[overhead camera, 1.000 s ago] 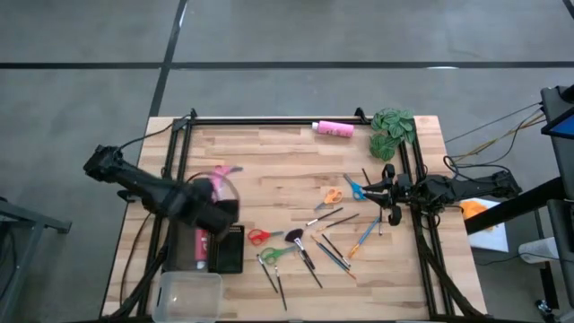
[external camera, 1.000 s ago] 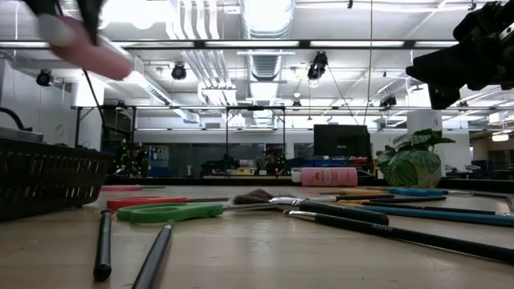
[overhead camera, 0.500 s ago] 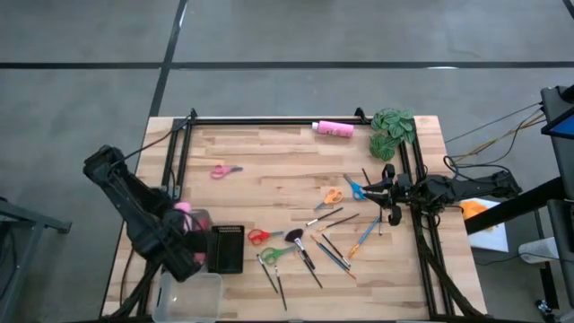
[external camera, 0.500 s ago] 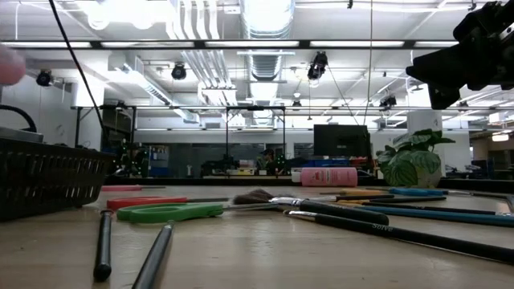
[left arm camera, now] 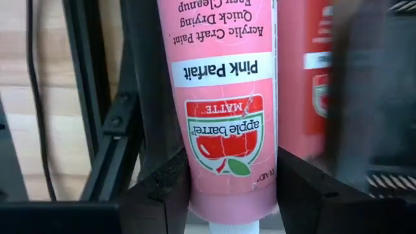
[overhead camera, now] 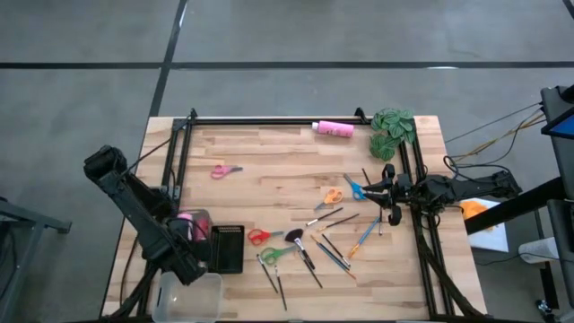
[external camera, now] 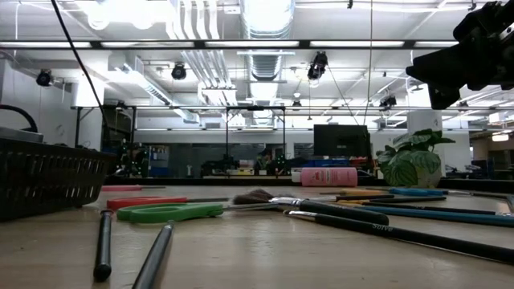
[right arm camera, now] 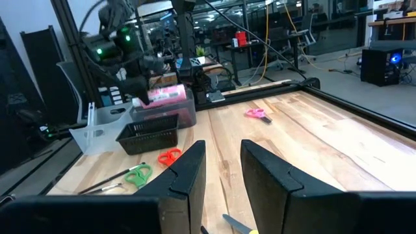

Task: Pick & Place Paint Supplies
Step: Put the pink paint bottle into the gray bin

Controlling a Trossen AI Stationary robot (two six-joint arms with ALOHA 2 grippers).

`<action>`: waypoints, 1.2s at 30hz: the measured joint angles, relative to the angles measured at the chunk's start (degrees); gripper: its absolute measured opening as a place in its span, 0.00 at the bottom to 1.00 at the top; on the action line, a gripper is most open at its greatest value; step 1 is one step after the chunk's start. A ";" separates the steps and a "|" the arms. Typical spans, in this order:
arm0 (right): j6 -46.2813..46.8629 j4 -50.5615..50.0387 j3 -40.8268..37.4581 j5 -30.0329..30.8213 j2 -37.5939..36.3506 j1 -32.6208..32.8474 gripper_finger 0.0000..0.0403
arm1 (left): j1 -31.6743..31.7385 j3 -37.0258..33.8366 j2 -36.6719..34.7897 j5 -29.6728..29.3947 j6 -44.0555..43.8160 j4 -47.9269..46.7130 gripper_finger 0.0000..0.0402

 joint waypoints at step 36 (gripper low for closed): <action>0.00 0.00 -0.02 0.02 0.00 0.00 0.24 | 0.04 -9.13 -0.71 0.30 -1.08 11.38 0.48</action>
